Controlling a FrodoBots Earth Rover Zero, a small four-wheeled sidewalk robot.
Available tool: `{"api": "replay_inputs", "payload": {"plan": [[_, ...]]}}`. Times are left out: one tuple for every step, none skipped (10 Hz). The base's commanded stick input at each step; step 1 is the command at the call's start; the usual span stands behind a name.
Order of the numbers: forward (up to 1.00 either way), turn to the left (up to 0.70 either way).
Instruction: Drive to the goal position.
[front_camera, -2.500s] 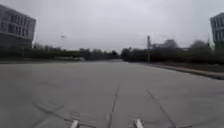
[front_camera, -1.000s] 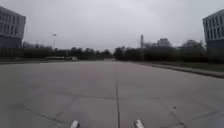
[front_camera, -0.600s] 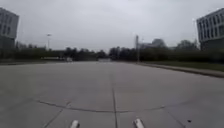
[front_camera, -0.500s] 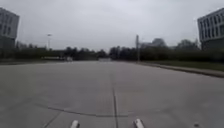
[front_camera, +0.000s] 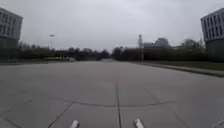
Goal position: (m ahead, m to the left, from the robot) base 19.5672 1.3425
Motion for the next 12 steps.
{"api": "replay_inputs", "payload": {"plan": [[1.00, 0.29], [1.00, 0.40], [1.00, 0.40], [1.00, 0.31], [1.00, 0.07], [1.00, 0.00], [1.00, 0.00], [1.00, 0.00], [1.00, 0.00], [1.00, 0.00], [1.00, 0.00], [1.00, 0.00]]}}
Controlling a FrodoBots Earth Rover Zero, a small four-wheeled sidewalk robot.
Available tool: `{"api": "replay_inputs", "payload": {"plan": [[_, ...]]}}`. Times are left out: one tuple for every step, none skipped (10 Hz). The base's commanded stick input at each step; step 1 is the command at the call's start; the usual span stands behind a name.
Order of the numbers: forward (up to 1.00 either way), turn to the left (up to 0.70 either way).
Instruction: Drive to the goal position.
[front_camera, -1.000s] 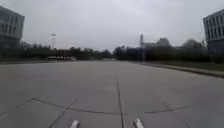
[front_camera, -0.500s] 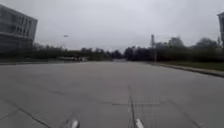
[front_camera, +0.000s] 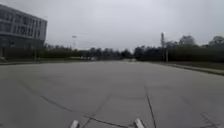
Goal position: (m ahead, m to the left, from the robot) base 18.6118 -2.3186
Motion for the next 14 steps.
{"api": "replay_inputs", "payload": {"plan": [[1.00, 0.00], [1.00, 0.00], [1.00, 0.00], [1.00, 0.00], [1.00, 0.00], [1.00, 0.00], [1.00, 0.00], [1.00, 0.00], [1.00, 0.00], [1.00, 0.00], [1.00, 0.00], [1.00, 0.00], [1.00, 0.00], [1.00, 0.00]]}}
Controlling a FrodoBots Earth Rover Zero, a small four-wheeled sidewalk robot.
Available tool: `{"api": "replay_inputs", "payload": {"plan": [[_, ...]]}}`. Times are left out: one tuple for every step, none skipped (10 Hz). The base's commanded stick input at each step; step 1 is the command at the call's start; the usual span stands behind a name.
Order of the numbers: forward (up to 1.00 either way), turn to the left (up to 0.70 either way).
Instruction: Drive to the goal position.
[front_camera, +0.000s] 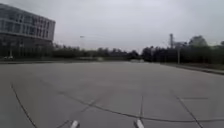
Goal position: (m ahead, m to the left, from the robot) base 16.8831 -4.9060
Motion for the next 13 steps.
{"api": "replay_inputs", "payload": {"plan": [[1.00, 0.00], [1.00, 0.00], [1.00, 0.00], [1.00, 0.00], [1.00, 0.00], [1.00, 0.00], [1.00, 0.00], [1.00, 0.00], [1.00, 0.00], [1.00, 0.00], [0.11, 0.00], [0.00, 0.00], [0.00, 0.00]]}}
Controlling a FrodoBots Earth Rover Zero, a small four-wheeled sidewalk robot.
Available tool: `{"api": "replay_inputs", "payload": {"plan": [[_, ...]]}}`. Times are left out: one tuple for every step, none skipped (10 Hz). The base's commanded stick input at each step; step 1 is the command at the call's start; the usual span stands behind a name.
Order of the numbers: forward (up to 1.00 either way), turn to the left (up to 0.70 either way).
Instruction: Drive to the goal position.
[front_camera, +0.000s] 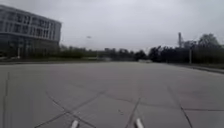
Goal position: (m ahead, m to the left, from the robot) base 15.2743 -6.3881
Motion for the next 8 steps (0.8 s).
{"api": "replay_inputs", "payload": {"plan": [[0.19, 0.00], [1.00, -0.14], [1.00, -0.33], [1.00, -0.20], [1.00, -0.12], [1.00, -0.35], [1.00, -0.40], [1.00, -0.40]]}}
